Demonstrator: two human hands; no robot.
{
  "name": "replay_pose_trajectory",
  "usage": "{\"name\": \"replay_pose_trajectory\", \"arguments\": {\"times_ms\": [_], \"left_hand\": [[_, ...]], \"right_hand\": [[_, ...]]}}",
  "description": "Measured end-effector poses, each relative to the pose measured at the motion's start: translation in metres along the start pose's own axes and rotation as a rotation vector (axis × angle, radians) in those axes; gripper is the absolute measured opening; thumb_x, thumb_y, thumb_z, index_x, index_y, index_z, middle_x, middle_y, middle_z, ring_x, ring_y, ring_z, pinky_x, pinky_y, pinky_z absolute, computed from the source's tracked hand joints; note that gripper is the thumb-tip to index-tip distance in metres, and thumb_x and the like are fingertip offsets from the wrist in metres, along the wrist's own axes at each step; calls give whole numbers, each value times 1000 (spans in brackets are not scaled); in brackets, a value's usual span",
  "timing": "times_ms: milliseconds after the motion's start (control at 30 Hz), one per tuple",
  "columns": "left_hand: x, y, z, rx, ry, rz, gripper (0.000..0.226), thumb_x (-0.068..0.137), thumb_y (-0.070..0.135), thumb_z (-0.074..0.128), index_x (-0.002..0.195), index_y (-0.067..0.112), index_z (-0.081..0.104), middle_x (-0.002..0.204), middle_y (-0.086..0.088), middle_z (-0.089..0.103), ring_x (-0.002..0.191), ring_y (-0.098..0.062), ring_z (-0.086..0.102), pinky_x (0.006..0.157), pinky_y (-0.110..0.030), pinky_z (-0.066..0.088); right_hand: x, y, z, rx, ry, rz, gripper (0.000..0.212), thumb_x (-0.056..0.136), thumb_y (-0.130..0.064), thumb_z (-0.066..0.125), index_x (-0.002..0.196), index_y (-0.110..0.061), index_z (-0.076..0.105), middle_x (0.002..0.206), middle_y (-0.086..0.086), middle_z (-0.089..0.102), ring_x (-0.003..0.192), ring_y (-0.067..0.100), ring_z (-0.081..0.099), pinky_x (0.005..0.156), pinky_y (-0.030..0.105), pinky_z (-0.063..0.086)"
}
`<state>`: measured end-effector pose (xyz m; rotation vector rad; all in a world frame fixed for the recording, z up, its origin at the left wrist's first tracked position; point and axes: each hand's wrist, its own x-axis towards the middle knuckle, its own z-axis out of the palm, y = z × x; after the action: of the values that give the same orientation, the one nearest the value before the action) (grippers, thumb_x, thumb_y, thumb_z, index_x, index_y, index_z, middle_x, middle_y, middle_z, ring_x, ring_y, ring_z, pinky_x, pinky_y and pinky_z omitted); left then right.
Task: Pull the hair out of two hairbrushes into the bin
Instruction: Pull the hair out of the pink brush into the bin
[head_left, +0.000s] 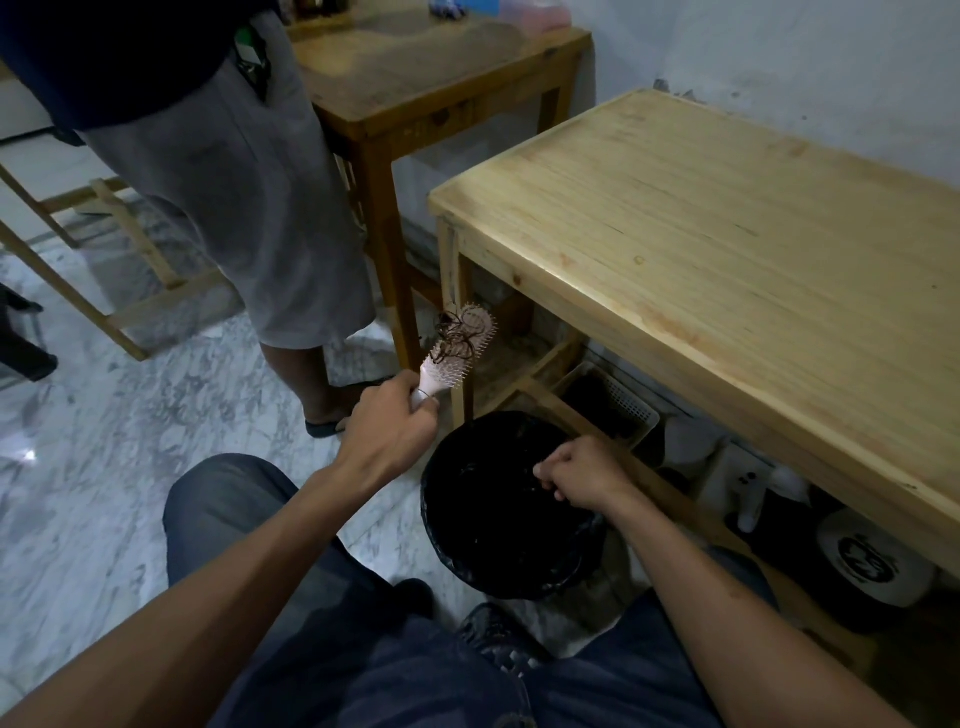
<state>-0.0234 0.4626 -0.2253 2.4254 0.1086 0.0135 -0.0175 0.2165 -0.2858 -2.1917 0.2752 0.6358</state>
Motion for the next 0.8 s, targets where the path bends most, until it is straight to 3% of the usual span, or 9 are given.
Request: {"name": "replay_pose_trajectory", "arguments": {"times_ms": [67, 167, 233, 300, 367, 433, 500, 667, 800], "left_hand": [[-3, 2, 1, 37, -13, 45, 20, 85, 33, 51, 96, 19, 61, 75, 0, 65, 69, -25, 60, 58, -39, 45], [-6, 4, 5, 114, 0, 113, 16, 92, 26, 57, 104, 17, 62, 80, -2, 67, 69, -24, 59, 52, -32, 38], [-9, 5, 6, 154, 4, 166, 16, 92, 24, 58, 105, 15, 61, 81, -4, 67, 68, -24, 59, 50, -31, 35], [-10, 6, 8, 169, -6, 206, 17, 92, 24, 58, 106, 15, 60, 81, -4, 67, 67, -24, 58, 49, -30, 33], [-10, 5, 8, 171, -18, 238, 17, 92, 25, 58, 106, 17, 59, 79, -3, 66, 67, -24, 58, 49, -30, 33], [-10, 4, 9, 174, -35, 270, 18, 91, 27, 57, 107, 18, 59, 78, -2, 65, 65, -23, 58, 49, -31, 35], [-9, 1, 9, 179, -49, 278, 18, 91, 28, 57, 106, 19, 58, 79, -2, 66, 65, -23, 58, 50, -32, 35], [-5, -12, 8, 174, -50, 128, 13, 89, 29, 55, 96, 19, 57, 79, -2, 65, 67, -26, 57, 49, -31, 29], [-3, -19, 6, 47, -28, -58, 18, 85, 28, 50, 88, 14, 60, 76, -6, 66, 68, -29, 60, 55, -39, 43]], "right_hand": [[2, -4, 2, -37, -52, 57, 17, 89, -22, 75, 103, -13, 75, 95, 6, 74, 85, 17, 71, 77, 36, 62], [8, -16, -1, -102, -72, 44, 95, 66, -31, 86, 150, -23, 43, 152, 8, 47, 126, 30, 59, 98, 49, 57], [5, -27, -3, 95, -80, -31, 120, 61, -30, 89, 160, -31, 22, 164, 5, 25, 118, 29, 65, 90, 44, 60], [0, -35, -4, 339, -110, -121, 126, 60, -31, 93, 161, -36, 17, 161, 3, 32, 101, 21, 73, 78, 36, 63], [-2, -40, -4, 512, -155, -203, 106, 66, -32, 93, 154, -24, 35, 144, 4, 58, 94, 16, 74, 68, 29, 61], [-8, -48, -4, 599, -186, -269, 45, 84, -21, 82, 124, -13, 64, 110, 2, 76, 77, 12, 70, 56, 20, 54], [-11, -50, -1, 616, -129, -292, 5, 91, -14, 75, 96, -14, 74, 81, -3, 76, 60, 7, 60, 49, 15, 46], [-11, -39, -2, 634, 23, -266, 6, 91, -16, 75, 87, -18, 79, 68, -6, 73, 56, 1, 55, 53, 16, 46], [-15, -28, -6, 640, 80, -218, 7, 91, -16, 75, 86, -18, 80, 70, -5, 74, 57, 1, 56, 53, 17, 47]]}}
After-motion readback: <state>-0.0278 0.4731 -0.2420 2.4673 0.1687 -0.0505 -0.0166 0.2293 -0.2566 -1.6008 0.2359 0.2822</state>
